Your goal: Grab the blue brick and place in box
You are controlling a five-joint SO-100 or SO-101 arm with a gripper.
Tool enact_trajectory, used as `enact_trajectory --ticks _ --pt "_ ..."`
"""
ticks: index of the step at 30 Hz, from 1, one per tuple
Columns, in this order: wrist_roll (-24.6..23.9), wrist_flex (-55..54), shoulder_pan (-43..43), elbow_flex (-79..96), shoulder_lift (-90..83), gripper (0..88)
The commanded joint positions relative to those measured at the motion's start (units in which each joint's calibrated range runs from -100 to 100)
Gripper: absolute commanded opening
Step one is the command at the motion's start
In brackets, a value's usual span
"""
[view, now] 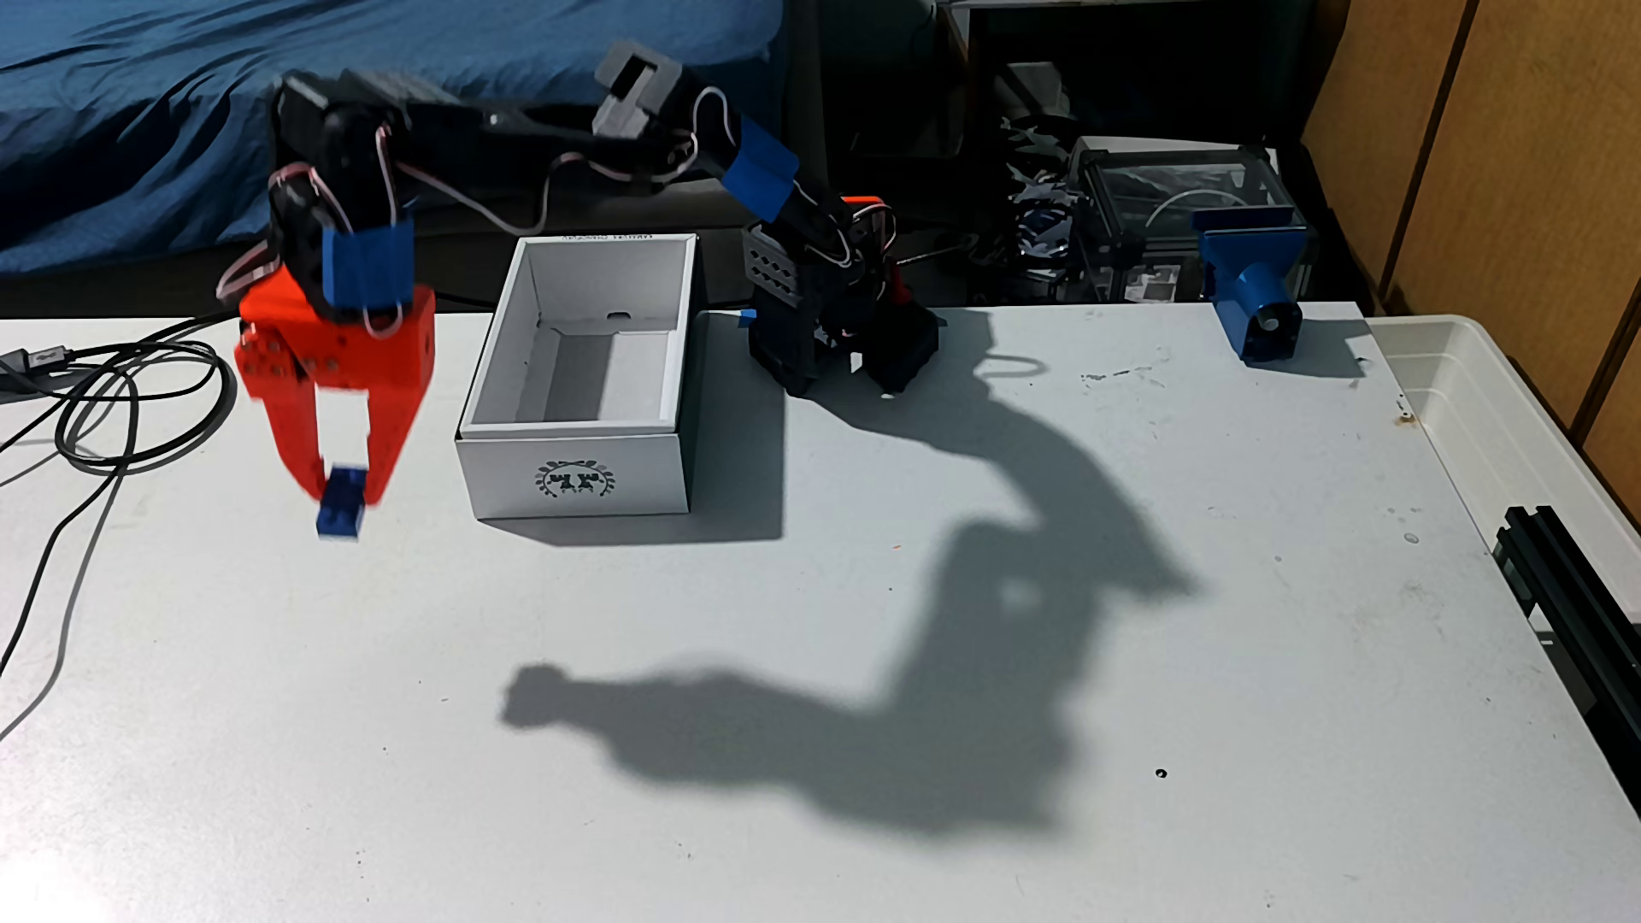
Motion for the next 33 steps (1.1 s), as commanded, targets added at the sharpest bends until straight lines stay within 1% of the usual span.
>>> enact_trajectory --ticks 1,9,16,19,23,27,30,33 --pt "0.45 0.62 1.66 8.17 -9.81 0.9" --pt "0.61 0.19 3.22 32.93 -28.41 1.0" --pt "5.61 -1.10 4.71 48.90 -41.52 1.0" --pt "7.61 -4.81 4.93 57.24 -46.85 1.0" --pt "10.03 -12.82 5.82 70.73 -54.71 1.0" --pt "13.87 -20.06 7.01 82.88 -62.24 1.0" --pt "16.55 -23.59 7.46 89.71 -66.46 1.0" --pt "19.19 -24.46 8.87 94.24 -69.85 1.0"
